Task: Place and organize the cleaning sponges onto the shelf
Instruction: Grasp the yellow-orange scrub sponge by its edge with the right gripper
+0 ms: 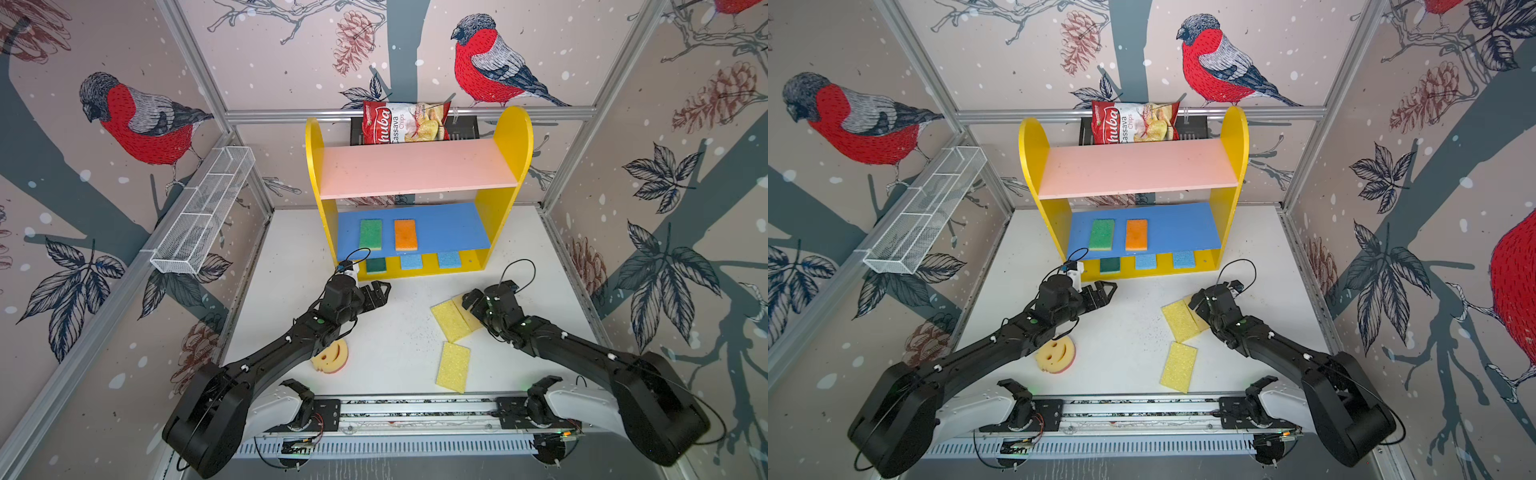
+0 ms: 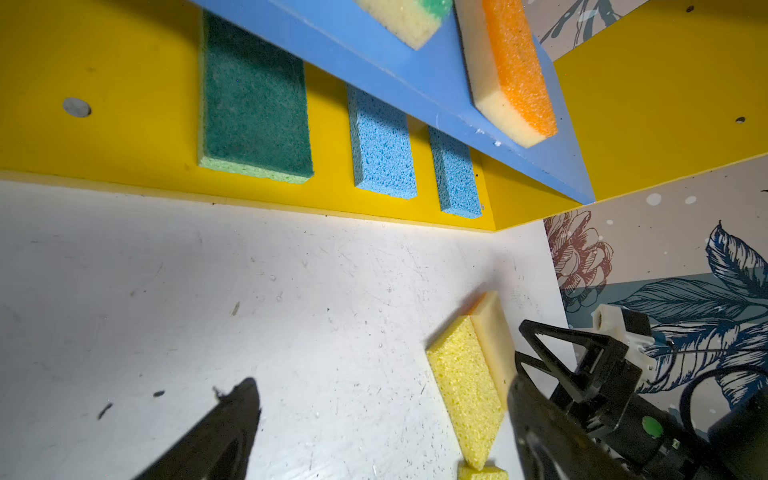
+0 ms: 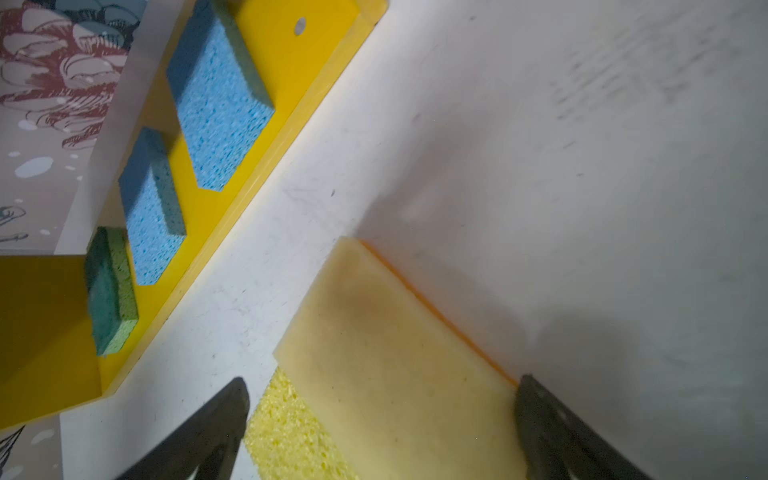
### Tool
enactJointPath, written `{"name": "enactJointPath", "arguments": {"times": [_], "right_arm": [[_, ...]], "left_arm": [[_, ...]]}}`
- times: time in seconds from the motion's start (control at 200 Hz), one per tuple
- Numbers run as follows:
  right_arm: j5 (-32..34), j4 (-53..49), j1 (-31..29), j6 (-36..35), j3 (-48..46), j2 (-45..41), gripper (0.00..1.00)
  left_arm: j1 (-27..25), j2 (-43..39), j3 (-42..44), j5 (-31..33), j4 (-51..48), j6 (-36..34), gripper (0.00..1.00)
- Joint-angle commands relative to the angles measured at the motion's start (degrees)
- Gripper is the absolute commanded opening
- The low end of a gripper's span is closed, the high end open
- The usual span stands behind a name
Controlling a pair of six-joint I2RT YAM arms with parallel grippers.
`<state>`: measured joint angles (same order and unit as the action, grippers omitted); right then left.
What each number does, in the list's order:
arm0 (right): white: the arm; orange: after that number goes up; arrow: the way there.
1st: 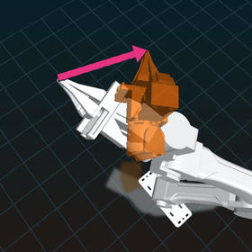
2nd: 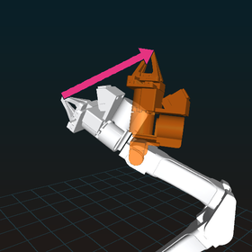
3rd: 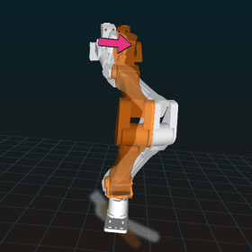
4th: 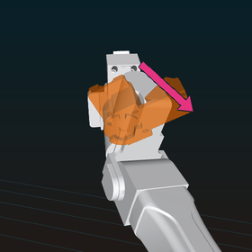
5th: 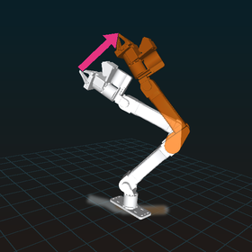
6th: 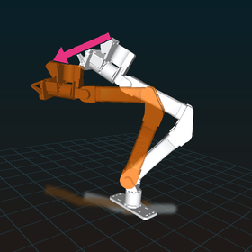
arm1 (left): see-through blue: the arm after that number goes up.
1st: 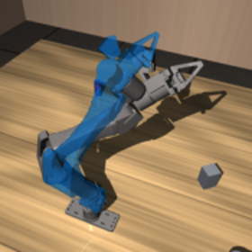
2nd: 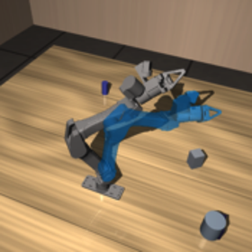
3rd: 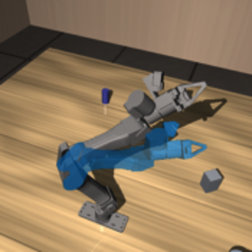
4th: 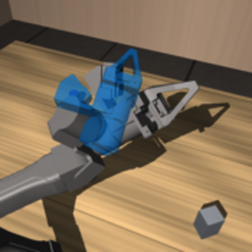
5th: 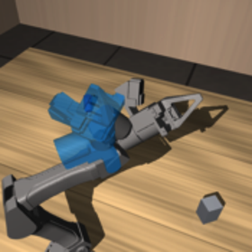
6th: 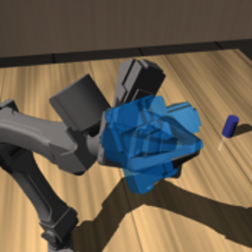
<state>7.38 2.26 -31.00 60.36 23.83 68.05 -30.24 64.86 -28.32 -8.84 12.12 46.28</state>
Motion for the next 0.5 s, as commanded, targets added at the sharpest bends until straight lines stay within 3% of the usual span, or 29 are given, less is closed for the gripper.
{"name": "enactJointPath", "arguments": {"times": [0.0,0.19,0.36,0.495], "right_arm": [[1.75,-0.55,-0.09,0.14,1.44,-0.59,0.99],[8.19,-7.51,3.97,-5.90,2.04,-8.72,0.99],[3.51,-8.32,14.07,-11.20,-3.43,-14.50,0.96],[-0.62,-7.14,16.85,-14.11,-6.66,-15.82,0.83]], "left_arm": [[0.12,-1.41,0.59,1.29,-0.85,-1.25,0.92],[0.15,-3.16,1.51,2.84,-0.52,-1.73,0.93],[0.13,-1.43,0.77,1.95,0.01,-1.73,0.93],[0.13,-0.01,-0.03,0.87,0.06,-1.20,0.93]]}}
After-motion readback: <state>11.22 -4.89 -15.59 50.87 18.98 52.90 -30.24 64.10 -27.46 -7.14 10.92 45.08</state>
